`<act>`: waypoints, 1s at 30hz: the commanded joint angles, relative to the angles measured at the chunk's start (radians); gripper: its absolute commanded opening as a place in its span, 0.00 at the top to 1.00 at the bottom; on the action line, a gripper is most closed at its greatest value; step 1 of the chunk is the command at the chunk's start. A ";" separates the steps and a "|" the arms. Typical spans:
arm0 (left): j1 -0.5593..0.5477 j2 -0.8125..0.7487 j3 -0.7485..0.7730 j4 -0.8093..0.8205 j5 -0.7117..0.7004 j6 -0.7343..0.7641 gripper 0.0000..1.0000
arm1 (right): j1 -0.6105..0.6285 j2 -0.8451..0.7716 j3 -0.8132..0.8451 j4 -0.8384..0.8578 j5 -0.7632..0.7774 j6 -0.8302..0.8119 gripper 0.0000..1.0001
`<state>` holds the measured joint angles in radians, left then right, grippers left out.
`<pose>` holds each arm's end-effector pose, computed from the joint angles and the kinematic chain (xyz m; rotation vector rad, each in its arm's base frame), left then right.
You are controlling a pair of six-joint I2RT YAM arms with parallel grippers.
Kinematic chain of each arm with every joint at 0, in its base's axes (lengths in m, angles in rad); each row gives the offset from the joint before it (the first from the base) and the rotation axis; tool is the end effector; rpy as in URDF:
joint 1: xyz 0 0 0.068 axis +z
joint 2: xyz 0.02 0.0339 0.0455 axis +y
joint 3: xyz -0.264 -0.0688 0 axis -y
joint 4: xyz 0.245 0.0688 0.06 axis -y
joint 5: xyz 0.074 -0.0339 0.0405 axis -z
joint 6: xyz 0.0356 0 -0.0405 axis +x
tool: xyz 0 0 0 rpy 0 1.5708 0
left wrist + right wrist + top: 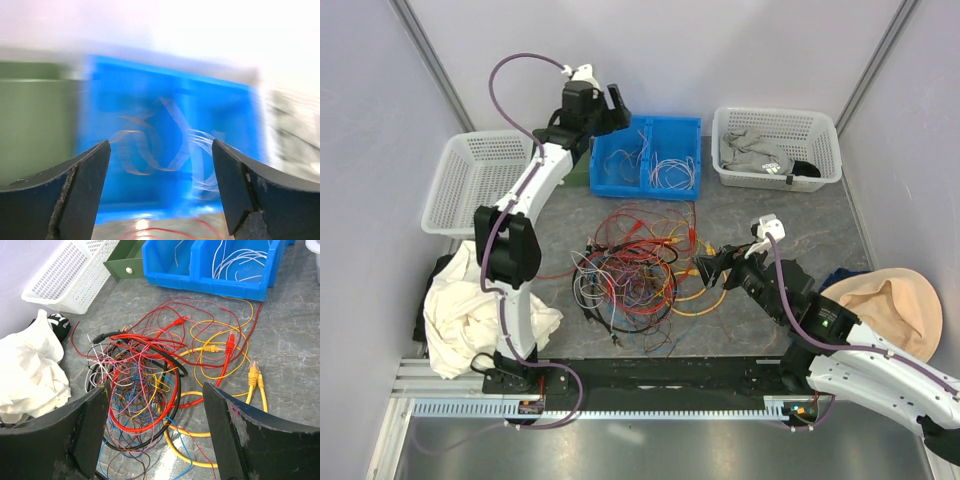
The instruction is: Untangle the cables
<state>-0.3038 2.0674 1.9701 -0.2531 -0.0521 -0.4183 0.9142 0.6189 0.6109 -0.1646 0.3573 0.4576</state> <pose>0.4761 -0.1473 0.3439 -0.1466 1.9394 -0.4329 0.1052 0.1161 0.3063 -0.1383 1.7783 0.6926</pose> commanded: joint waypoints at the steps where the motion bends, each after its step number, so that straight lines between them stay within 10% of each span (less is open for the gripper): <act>1: -0.069 0.098 0.073 0.058 0.260 -0.060 0.17 | 0.003 -0.005 -0.003 0.019 -0.003 0.012 0.18; 11: -0.074 0.266 0.165 0.069 0.360 -0.114 0.42 | 0.003 0.016 -0.005 0.019 0.019 0.003 0.18; 30: -0.003 0.197 -0.013 0.103 0.196 -0.149 0.48 | 0.005 0.035 -0.016 0.028 0.017 0.006 0.18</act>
<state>-0.3122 2.3028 1.9541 -0.1329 0.1852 -0.5449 0.9142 0.6647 0.6029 -0.1661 0.3645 0.4591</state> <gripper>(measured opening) 0.514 0.818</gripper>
